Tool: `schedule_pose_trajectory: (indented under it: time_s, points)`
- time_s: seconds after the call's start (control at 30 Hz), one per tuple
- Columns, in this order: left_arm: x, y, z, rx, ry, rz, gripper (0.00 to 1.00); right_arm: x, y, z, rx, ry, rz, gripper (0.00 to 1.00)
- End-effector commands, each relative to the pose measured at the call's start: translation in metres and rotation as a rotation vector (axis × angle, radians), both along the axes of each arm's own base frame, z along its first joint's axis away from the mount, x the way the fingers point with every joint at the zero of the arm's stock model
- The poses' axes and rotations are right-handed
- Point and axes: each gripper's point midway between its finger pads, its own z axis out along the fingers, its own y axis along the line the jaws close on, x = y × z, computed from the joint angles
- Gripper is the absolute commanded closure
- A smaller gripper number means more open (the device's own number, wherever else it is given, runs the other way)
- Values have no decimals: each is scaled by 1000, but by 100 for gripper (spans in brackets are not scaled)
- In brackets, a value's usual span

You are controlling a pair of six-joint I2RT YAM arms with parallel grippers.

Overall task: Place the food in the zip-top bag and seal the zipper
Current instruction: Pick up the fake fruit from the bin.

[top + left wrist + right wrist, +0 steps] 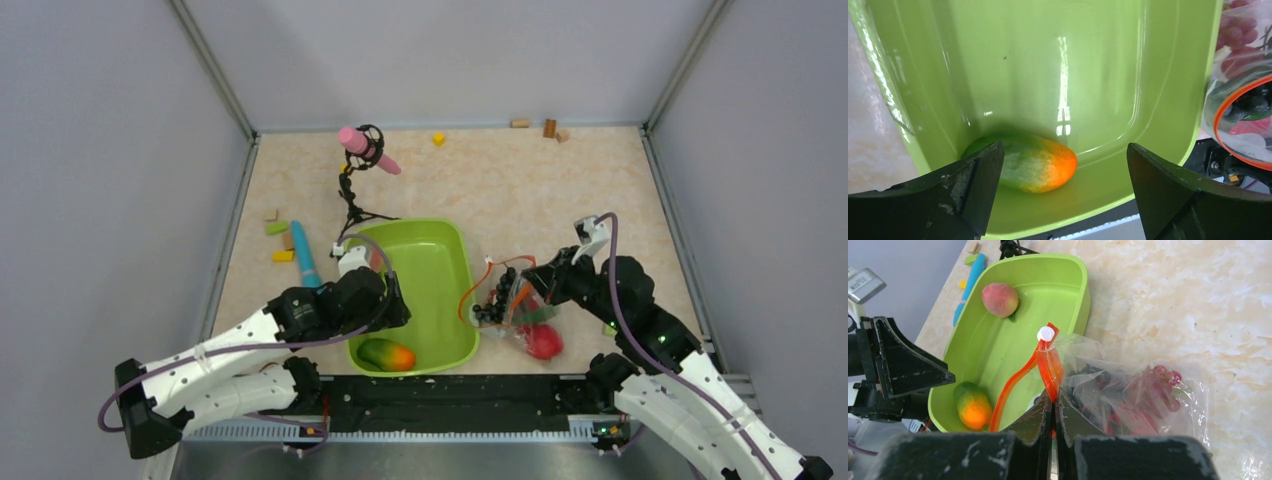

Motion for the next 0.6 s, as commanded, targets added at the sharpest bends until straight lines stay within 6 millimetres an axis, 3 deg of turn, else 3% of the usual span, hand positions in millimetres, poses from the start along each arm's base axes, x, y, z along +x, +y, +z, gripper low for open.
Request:
schedule_pose_trajectory:
  time_s: [0.0, 0.3, 0.47, 0.57]
  points:
    - [-18, -8, 0, -69, 137, 48, 2, 10, 4, 18, 12, -81, -3, 100]
    - [-32, -24, -30, -32, 300, 42, 2, 8, 11, 10, 9, -55, 37, 100]
    - [-44, -10, -43, 91, 395, 67, 2, 7, 14, 4, 4, -35, 50, 100]
    - [-43, -15, -49, 92, 415, 53, 2, 8, 13, 3, 2, -31, 44, 100]
